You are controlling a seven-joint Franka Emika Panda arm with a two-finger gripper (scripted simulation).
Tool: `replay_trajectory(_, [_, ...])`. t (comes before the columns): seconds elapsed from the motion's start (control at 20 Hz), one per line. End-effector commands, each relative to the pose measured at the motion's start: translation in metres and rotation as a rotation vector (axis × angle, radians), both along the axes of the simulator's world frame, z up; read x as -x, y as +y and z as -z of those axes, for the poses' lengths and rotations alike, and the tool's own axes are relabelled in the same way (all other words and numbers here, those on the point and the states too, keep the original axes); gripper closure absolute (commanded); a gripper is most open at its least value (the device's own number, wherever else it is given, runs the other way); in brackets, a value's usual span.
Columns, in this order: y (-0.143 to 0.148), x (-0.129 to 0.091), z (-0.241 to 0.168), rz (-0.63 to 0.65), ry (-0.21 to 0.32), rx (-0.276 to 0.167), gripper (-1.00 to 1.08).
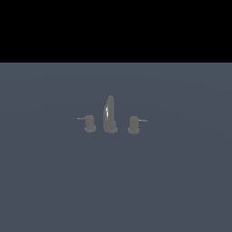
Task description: Turn on the faucet by rotating a designated handle.
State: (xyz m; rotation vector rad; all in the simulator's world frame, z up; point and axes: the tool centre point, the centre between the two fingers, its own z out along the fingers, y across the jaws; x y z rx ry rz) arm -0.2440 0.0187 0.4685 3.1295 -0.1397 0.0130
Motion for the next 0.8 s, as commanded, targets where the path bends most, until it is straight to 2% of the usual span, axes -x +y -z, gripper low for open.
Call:
replay_trajectory(0.0, [0.008, -0.003, 0.010, 0.037, 0.000, 0.000, 1.08])
replay_trajectory(0.75, [0.069, -0.043, 0.090, 0.337, 0.001, -0.005, 1.08])
